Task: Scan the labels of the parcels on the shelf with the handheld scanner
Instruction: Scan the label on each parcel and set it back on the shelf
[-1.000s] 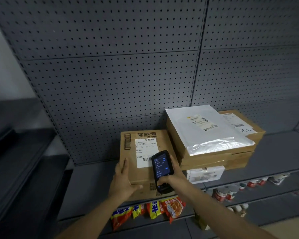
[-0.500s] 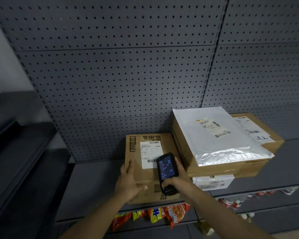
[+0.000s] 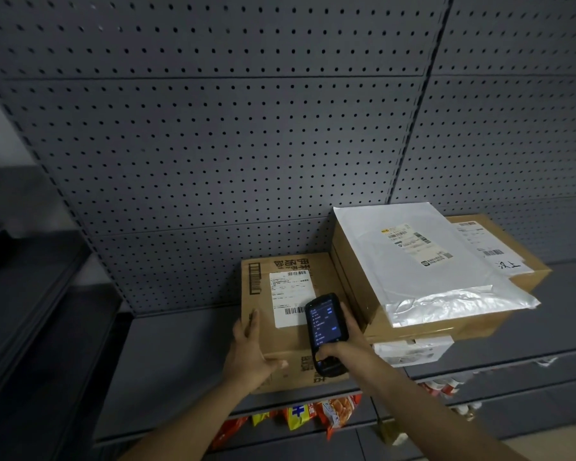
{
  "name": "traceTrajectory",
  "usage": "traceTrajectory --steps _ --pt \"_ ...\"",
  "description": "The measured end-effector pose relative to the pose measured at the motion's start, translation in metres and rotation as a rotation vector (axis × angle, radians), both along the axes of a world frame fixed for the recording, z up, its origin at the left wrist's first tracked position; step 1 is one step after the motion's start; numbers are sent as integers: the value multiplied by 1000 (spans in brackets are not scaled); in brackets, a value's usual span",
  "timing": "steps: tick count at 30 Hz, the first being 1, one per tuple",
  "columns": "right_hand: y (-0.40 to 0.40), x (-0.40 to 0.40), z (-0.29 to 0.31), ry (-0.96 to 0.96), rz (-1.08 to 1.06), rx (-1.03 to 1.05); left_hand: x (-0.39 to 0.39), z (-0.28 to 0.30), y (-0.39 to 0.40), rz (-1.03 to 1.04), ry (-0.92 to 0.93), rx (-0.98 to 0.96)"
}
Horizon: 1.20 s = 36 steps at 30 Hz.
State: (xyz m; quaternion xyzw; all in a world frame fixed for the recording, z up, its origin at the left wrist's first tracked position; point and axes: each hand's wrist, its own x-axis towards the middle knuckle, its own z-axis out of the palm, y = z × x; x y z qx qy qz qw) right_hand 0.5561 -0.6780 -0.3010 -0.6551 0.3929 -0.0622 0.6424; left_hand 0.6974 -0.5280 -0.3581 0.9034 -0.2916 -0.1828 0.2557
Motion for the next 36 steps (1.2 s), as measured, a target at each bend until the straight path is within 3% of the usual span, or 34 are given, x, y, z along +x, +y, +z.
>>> traceTrajectory --steps 23,33,36 --pt "6 8 -6 -23 -69 8 1 7 -5 -29 -36 108" --pt "15 6 2 -34 -93 12 7 30 6 -48 88 179" --pt "21 5 8 -28 -108 1 10 46 12 -73 -2 223"
